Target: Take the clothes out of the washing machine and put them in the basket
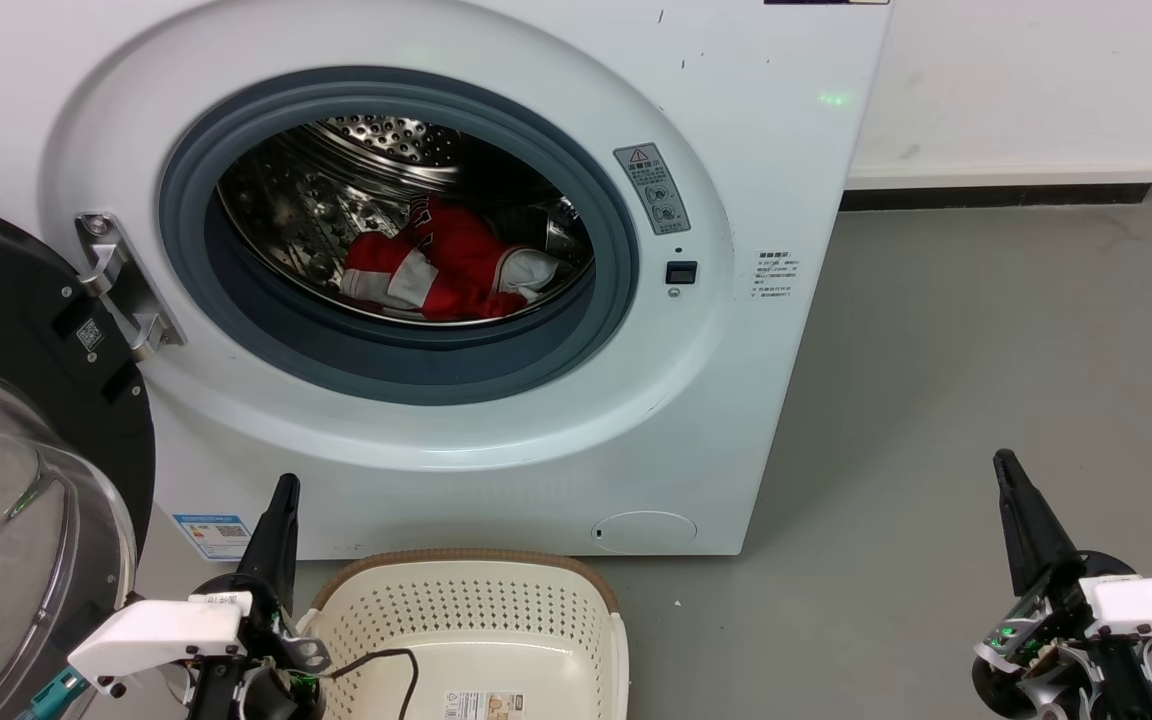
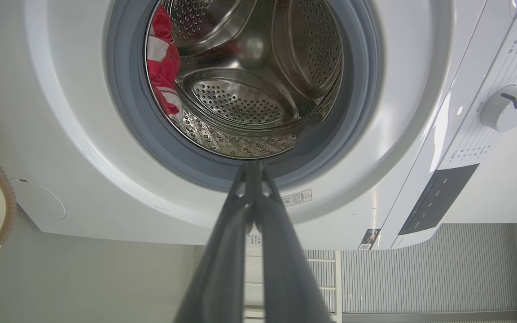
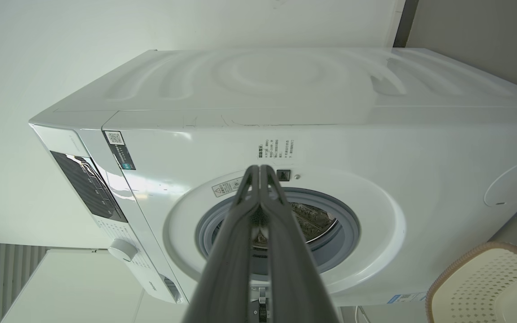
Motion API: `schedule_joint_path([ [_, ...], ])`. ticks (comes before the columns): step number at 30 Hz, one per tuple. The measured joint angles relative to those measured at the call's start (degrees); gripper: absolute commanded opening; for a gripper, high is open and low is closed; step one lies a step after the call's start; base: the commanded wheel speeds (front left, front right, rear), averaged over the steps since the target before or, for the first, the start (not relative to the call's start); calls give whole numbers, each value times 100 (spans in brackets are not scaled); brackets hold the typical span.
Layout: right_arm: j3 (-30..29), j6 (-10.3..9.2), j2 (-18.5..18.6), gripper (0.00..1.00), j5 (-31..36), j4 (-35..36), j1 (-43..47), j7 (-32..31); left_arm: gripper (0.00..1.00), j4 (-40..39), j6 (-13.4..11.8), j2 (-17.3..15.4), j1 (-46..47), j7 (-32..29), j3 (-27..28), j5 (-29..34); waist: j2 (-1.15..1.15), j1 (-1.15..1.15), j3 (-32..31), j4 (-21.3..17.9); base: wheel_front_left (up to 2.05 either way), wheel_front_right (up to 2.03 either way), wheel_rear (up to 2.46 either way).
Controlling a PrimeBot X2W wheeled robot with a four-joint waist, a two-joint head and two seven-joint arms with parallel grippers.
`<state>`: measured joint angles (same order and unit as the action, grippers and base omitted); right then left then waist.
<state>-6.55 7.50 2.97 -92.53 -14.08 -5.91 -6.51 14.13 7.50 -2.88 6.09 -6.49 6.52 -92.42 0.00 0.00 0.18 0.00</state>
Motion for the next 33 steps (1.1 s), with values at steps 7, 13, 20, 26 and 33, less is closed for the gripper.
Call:
schedule_joint_path([
  [7,0,0,0,100,0,-4,1,0,100,5,0,0,-1,0,0,0,0,0,0,0,0,0,0],
  [13,30,-1,-19,100,-2,-119,177,80,100,145,-1,18,-157,68,-87,-5,0,0,1,1,0,0,0],
  [20,11,-1,-25,100,277,9,270,283,100,76,-2,16,-144,282,-304,192,0,0,-3,28,0,0,0],
  [26,-19,-1,-26,100,1115,237,348,446,100,-146,-2,15,-126,443,-288,985,0,0,-6,34,0,0,0],
  [33,13,-1,-27,100,2339,490,386,610,100,-413,-1,15,-126,614,-314,2075,0,0,-5,31,0,0,0],
])
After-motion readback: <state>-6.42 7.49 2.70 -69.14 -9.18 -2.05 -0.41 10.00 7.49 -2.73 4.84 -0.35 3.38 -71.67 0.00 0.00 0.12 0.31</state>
